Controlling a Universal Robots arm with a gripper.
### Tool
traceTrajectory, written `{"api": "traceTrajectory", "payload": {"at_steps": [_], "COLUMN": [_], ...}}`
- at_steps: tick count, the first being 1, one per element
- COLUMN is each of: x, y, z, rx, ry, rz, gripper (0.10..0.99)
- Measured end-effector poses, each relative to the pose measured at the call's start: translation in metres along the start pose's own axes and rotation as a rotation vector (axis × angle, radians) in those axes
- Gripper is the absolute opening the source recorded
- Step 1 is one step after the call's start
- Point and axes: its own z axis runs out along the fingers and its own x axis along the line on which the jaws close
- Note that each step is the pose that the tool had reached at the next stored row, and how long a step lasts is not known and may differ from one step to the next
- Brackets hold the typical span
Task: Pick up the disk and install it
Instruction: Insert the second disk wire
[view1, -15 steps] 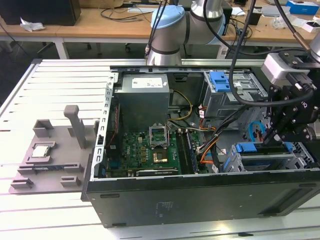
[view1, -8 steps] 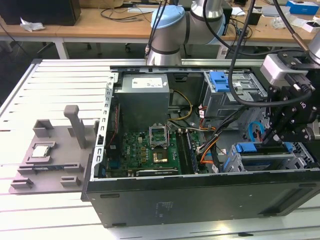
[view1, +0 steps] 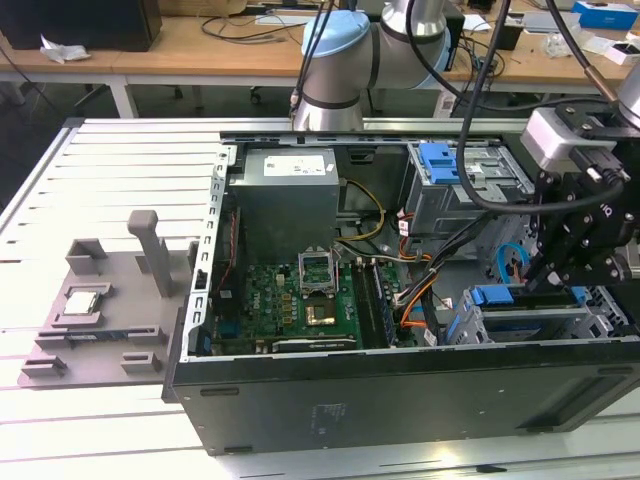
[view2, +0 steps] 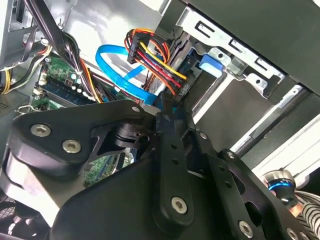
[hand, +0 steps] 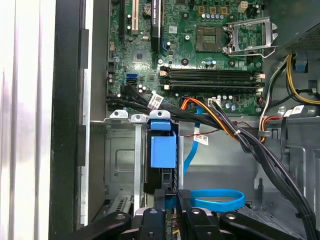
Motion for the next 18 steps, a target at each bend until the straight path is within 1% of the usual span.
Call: {"api": "traceTrajectory", "payload": {"at_steps": [3, 4, 5, 6, 10, 12, 18], "x": [-0.0019, -0.0036, -0.0048, -0.0057, -0.0070, -0.0070, -0.0070], "y": [0.0004, 0.0007, 0.0008, 0.0010, 0.0014, 0.0016, 0.0016], "z": [-0.0078, -0.0122, -0.0164, -0.0207, -0.0291, -0.0313, -0.0318], "rx": [0.001, 0.001, 0.001, 0.002, 0.002, 0.002, 0.002], "ry": [-0.0001, -0.0001, 0.0000, -0.0001, -0.0001, -0.0001, 0.0000], "rz": [0.000, -0.001, -0.001, -0.001, -0.001, -0.001, -0.001], "gripper": [0.239, 0.227, 0.106, 0.106, 0.106, 0.106, 0.106]}}
